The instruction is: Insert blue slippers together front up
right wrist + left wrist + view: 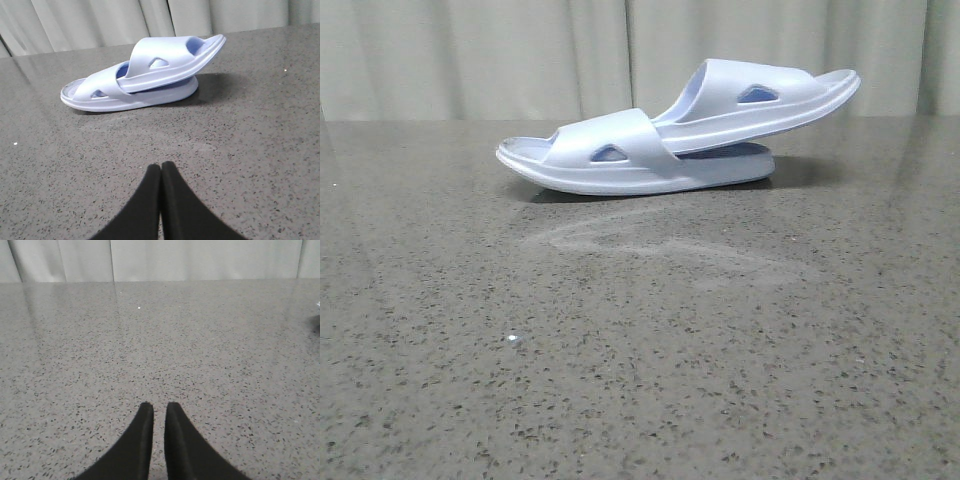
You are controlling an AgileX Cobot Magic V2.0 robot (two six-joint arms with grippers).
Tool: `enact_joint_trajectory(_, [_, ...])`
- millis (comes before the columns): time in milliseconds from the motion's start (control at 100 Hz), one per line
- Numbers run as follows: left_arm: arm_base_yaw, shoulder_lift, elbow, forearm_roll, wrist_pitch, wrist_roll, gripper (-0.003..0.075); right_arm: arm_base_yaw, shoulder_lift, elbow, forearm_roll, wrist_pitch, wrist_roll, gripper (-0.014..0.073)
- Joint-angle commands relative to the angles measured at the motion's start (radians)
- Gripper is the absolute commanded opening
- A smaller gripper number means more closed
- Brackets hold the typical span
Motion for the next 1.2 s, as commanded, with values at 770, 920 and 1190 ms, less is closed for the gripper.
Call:
enact_joint_trajectory(770, [0.003,-0.031,0.009,-0.019,-0.066,-0.009,0.0015,-0.001,0.029,-0.013,-0.007,-0.224,-0.002,-0.0078])
enact_joint_trajectory(920, [0.003,-0.031,0.009,-0.019,-0.066,-0.009,0.0015,-0.001,0.037,0.007,-0.439,-0.373,0.302,-0.0078])
enact_joint_trajectory(1190, [0.003,-0.031,0.009,-0.019,-0.066,-0.009,0.0015,-0.001,-0.076,0.24,-0.814,-0.63,0.561,-0.0078])
